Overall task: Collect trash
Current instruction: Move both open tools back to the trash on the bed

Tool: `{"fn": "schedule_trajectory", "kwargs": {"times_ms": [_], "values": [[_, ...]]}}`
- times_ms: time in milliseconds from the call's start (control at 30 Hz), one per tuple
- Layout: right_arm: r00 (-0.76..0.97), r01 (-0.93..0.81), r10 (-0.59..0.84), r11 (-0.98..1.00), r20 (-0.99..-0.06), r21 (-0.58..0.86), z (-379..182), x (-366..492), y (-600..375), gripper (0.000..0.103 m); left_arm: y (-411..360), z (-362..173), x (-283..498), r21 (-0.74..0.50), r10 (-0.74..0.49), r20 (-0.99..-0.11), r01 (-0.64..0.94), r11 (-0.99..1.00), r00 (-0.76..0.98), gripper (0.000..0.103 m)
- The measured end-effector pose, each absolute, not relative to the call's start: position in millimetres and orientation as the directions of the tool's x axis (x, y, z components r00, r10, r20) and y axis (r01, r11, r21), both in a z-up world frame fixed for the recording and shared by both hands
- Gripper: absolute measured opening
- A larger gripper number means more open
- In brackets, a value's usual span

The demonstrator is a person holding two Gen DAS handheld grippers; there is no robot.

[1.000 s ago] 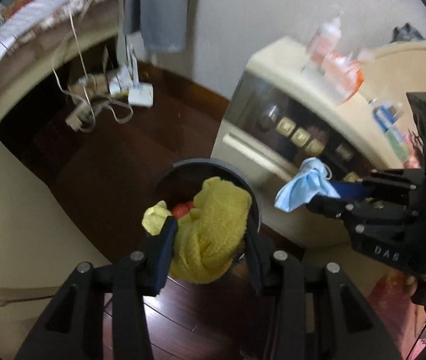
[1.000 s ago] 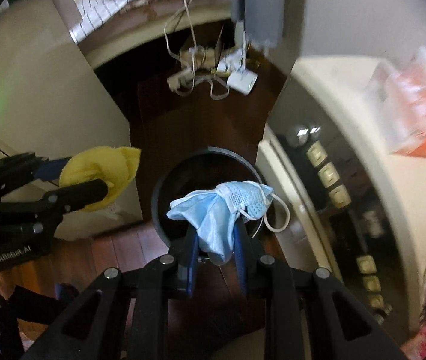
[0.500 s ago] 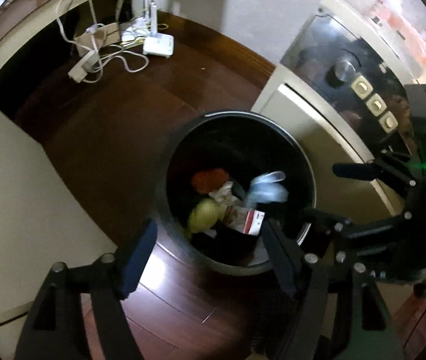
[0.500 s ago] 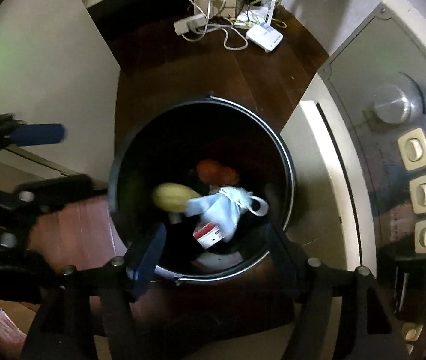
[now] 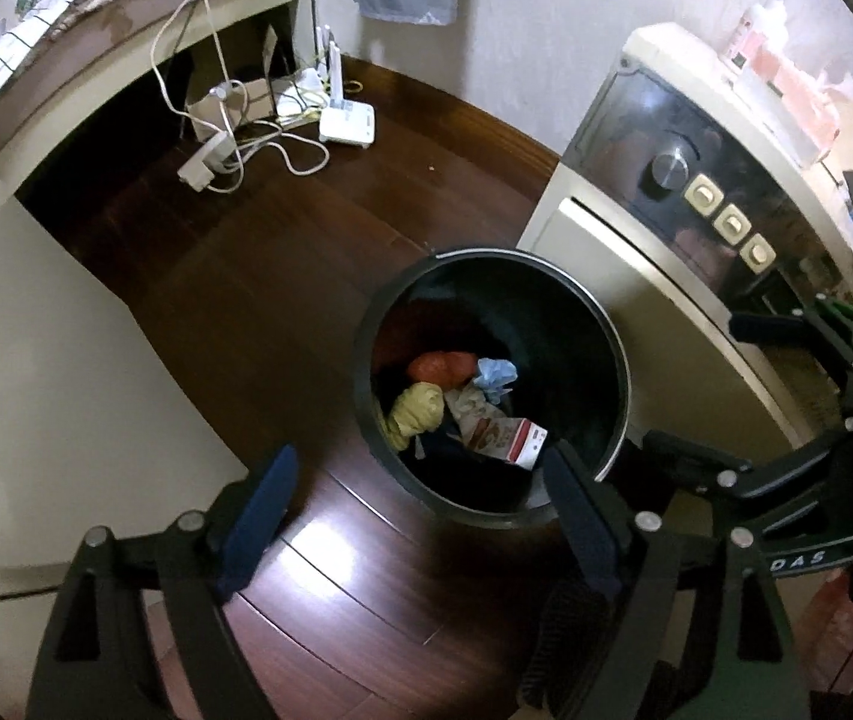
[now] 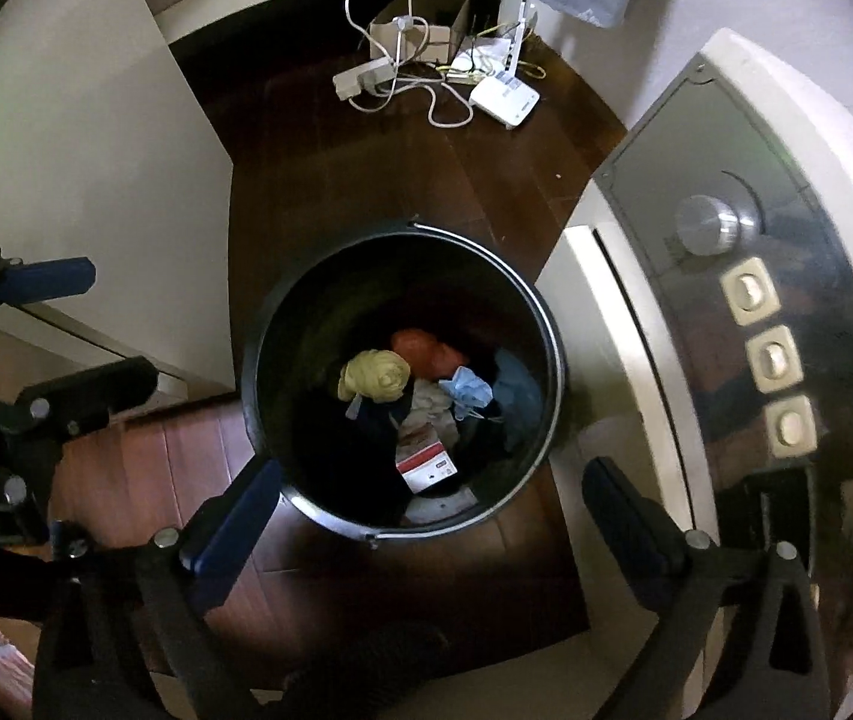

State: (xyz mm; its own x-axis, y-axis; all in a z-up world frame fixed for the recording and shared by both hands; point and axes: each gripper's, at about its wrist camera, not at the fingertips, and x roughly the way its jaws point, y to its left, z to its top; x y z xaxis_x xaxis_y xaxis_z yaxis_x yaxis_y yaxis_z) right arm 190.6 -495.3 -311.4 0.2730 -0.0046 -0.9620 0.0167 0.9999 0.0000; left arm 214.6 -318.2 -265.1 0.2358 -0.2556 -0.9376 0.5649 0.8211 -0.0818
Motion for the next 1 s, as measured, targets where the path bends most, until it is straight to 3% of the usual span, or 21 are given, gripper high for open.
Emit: {"fn": "schedule_trajectory", "kwargs": {"times_ms": [400, 1000], "values": [[0.355, 0.018, -0.01, 1.0, -0.935, -0.004, -251, 167, -483, 0.103, -274, -218, 194, -0.063, -0.247, -0.916, 0.495, 0.867, 0.316, 0.087], [0.564, -0.076, 0.048, 0.997, -0.824, 0.006, -101, 117, -381, 0.103, -180, -114, 136, -0.028, -0.219, -0.842, 0.364, 0.931, 0.494, 0.089]]}}
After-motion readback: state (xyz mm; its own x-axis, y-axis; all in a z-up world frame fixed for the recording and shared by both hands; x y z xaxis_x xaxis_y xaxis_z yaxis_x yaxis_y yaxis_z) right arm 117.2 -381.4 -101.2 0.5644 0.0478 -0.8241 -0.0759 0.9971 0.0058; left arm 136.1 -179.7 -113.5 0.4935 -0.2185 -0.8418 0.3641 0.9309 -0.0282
